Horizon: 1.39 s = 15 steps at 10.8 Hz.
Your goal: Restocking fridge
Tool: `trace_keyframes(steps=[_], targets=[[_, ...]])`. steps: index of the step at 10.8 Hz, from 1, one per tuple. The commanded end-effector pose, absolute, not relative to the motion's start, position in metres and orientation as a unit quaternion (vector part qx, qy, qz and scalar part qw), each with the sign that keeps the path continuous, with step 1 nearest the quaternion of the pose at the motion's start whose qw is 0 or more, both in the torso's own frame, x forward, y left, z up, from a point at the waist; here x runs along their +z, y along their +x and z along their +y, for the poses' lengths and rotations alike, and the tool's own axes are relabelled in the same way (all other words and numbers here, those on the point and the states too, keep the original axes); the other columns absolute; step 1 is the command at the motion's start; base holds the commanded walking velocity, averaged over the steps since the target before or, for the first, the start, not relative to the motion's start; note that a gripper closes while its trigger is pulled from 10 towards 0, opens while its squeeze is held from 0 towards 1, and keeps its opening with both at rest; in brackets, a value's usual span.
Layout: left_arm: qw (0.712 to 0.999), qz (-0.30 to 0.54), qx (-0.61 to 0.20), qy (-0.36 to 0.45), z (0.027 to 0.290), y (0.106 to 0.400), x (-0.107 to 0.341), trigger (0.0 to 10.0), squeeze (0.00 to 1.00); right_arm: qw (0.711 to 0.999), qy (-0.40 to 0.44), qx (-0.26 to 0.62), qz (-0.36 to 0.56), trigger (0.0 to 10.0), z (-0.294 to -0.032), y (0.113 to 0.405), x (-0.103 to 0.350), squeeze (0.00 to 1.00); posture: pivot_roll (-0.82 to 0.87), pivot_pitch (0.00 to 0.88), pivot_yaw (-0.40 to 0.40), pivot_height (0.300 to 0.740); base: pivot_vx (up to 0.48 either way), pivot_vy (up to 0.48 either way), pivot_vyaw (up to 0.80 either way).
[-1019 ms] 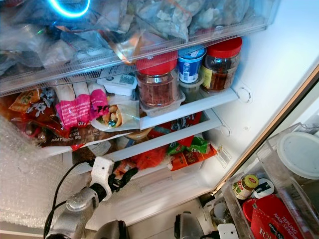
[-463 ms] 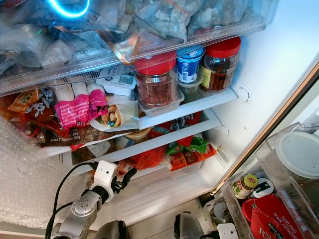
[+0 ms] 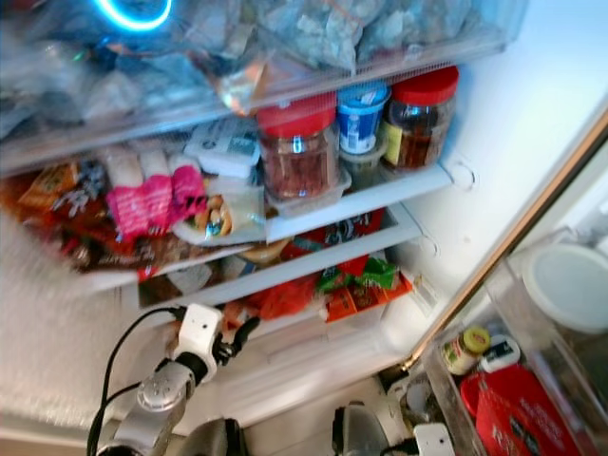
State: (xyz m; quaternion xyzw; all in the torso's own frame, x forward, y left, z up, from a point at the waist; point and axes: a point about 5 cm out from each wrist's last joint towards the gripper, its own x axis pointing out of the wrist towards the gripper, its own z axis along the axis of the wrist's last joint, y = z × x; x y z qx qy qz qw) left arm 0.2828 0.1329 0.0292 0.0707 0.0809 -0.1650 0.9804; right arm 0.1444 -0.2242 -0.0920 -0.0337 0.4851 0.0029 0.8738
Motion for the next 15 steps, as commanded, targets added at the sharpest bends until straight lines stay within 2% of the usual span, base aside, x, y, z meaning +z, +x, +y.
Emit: trace_keyframes(steps=[1, 9, 12, 13, 14, 15], targets=[[0.981, 0.089, -0.157, 0.073, 0.139, 0.279, 0.024, 10.0, 0.00, 0.868, -0.025, 0.017, 0.496, 10.0, -0.213, 0.136, -0.097, 0.00, -0.17, 0.110, 0.070, 0.650, -0.337, 0.000, 0.00], [0.982, 0.112, -0.136, 0.068, 0.142, 0.277, 0.016, 10.0, 0.00, 0.869, -0.021, 0.018, 0.494, 10.0, -0.213, 0.138, -0.097, 0.00, -0.16, 0.121, 0.068, 0.650, -0.337, 0.000, 0.00], [0.971, 0.228, -0.027, 0.065, 0.178, 0.264, -0.016, 10.0, 0.00, 0.869, -0.022, 0.018, 0.494, 10.0, -0.213, 0.139, -0.096, 0.00, -0.16, 0.124, 0.069, 0.650, 0.000, 0.000, 0.00], [0.961, 0.265, -0.012, 0.075, 0.188, 0.252, -0.028, 10.0, 0.00, 0.869, -0.021, 0.018, 0.493, 10.0, -0.213, 0.139, -0.096, 0.00, -0.16, 0.126, 0.069, 0.650, 0.000, 0.000, 0.00], [0.938, 0.336, 0.022, 0.080, 0.207, 0.225, -0.050, 10.0, 0.00, 0.869, -0.020, 0.019, 0.493, 10.0, -0.212, 0.140, -0.096, 0.00, -0.15, 0.129, 0.071, 0.650, 0.000, 0.000, 0.00], [0.926, 0.368, 0.050, 0.073, 0.218, 0.210, -0.059, 10.0, 0.00, 0.870, -0.023, 0.021, 0.493, 10.0, -0.212, 0.140, -0.096, 0.00, -0.15, 0.132, 0.072, 0.650, 0.000, 0.259, 0.00]])
